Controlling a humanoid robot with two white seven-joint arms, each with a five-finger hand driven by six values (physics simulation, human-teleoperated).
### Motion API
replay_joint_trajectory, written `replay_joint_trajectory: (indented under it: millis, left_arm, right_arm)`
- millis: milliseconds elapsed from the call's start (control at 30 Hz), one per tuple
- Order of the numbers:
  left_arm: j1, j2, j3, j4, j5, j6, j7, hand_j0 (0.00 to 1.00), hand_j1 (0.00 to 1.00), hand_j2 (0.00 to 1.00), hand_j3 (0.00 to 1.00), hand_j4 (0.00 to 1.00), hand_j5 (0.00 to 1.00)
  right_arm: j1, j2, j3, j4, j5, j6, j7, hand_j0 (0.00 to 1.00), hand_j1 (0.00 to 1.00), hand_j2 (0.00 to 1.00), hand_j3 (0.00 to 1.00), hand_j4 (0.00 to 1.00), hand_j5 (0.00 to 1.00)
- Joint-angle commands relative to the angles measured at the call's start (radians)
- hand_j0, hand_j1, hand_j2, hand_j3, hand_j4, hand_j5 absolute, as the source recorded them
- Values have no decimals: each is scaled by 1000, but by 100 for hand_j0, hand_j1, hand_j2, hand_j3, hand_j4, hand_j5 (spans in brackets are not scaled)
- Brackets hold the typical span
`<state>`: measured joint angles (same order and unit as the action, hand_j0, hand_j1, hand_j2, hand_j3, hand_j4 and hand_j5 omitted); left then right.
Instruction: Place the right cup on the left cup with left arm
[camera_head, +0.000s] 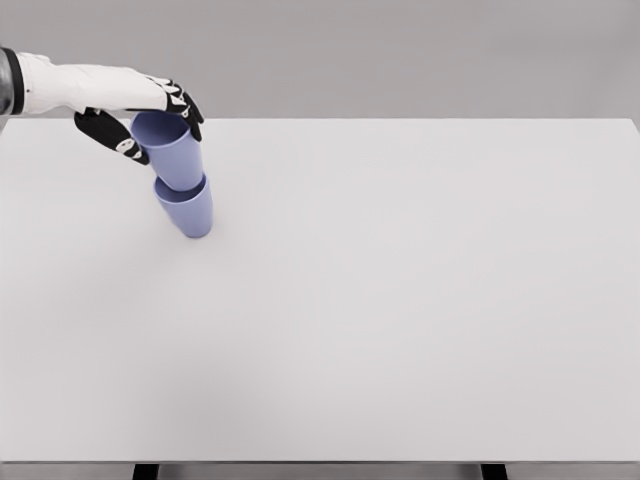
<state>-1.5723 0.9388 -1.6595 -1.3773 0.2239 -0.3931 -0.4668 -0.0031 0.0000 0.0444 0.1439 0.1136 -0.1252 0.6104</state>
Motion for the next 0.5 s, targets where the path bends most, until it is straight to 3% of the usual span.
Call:
replay_joint_trajectory:
  millis: [0,467]
  left_arm:
    - [0,-2,1,12,3,2,-1,64,64,64,64,64,64]
    - [12,-5,4,15,3,-1,0,64,64,64,64,64,64]
  right_arm:
    - [0,0,0,0,1,-1,0,100,100,100,100,100,100]
    - [0,0,0,0,1,-1,0,100,100,100,100,100,100]
